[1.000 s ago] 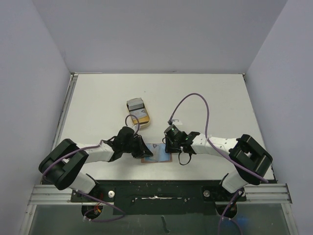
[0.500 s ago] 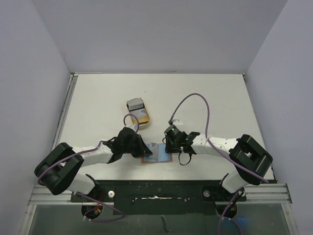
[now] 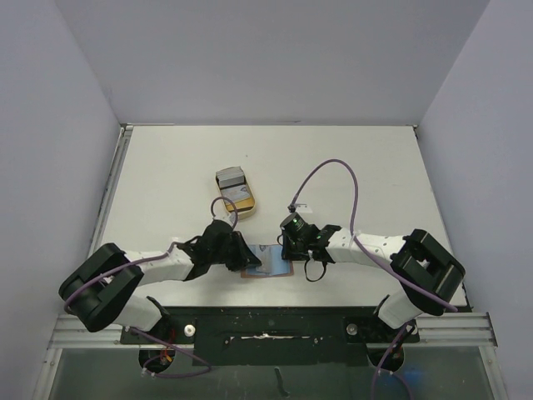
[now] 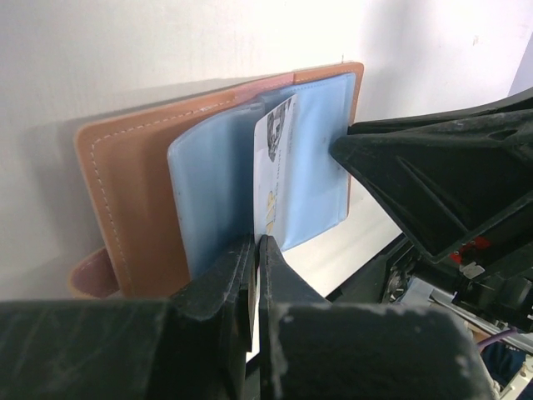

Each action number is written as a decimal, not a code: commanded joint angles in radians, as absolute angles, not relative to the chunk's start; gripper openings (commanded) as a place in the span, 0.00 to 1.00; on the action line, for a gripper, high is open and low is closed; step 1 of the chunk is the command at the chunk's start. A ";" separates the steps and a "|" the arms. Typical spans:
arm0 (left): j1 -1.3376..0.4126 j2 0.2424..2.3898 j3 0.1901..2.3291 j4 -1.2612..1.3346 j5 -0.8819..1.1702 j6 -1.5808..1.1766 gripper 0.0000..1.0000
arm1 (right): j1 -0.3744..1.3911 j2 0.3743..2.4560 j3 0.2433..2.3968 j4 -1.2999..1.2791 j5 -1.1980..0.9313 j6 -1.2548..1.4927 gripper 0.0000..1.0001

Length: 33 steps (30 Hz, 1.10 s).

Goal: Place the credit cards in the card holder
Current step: Insert the credit card into the card holder.

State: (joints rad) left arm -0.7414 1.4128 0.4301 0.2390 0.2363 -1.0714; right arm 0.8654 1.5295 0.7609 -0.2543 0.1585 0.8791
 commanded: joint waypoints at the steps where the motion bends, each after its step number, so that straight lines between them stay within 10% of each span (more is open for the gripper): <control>1: -0.770 1.390 0.428 0.219 0.188 -1.085 0.00 | 0.882 1.509 0.751 -0.222 0.123 0.915 0.22; 33: -0.785 1.380 0.384 0.250 0.232 -1.105 0.00 | 0.927 1.453 0.693 -0.270 0.105 0.955 0.27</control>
